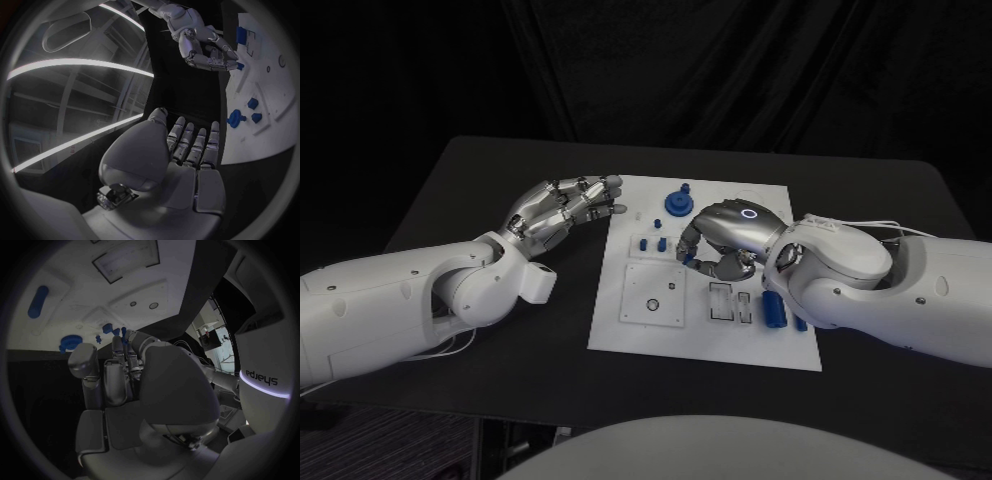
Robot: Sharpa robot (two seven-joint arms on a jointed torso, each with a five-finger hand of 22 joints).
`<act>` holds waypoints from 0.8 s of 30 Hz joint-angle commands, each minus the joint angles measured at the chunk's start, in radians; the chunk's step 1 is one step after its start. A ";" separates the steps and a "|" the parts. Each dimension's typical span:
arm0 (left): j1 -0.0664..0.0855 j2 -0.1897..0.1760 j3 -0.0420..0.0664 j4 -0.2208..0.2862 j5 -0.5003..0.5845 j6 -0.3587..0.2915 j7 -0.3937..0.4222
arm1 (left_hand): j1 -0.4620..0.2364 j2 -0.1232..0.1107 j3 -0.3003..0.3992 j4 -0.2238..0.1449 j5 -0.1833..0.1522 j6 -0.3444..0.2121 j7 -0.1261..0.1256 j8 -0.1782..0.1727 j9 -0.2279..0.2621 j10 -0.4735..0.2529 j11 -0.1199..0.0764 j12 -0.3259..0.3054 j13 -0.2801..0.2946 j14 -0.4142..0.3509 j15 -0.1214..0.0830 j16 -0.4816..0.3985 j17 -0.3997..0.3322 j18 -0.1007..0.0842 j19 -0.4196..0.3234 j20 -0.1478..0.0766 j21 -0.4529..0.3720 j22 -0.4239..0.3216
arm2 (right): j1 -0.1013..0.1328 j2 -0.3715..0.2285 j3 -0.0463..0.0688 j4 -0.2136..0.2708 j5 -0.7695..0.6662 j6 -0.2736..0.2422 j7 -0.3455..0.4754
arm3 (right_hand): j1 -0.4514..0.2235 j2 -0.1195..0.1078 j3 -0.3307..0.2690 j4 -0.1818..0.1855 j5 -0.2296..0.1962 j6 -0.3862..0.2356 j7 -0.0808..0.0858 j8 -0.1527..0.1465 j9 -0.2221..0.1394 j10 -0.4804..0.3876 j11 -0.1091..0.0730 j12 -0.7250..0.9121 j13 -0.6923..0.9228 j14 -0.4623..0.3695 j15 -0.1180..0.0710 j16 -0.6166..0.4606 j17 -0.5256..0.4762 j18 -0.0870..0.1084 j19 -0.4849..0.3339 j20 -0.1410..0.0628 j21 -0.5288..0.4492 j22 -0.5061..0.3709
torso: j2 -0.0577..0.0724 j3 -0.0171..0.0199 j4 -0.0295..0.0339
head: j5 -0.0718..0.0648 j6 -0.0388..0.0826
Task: Assemble the parts on the task board
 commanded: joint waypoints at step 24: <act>-0.002 0.007 0.001 -0.005 -0.005 0.016 0.006 | 0.008 0.001 0.009 -0.001 0.007 0.010 0.025 0.004 0.002 -0.001 0.007 0.007 0.001 0.007 -0.003 0.006 0.001 -0.014 0.007 0.002 0.003 -0.001 | -0.049 0.061 0.001 -0.057 -0.025 0.019 0.001 | 0.003 0.007 -0.004 -0.003 -0.005 -0.004 0.000 -0.004 0.002 0.018 -0.014 0.006 0.001 0.006 0.000 -0.001 -0.010 -0.001 0.003 0.002 -0.007 0.121 | -0.002 0.0004 -0.0044 | 0.041 0.000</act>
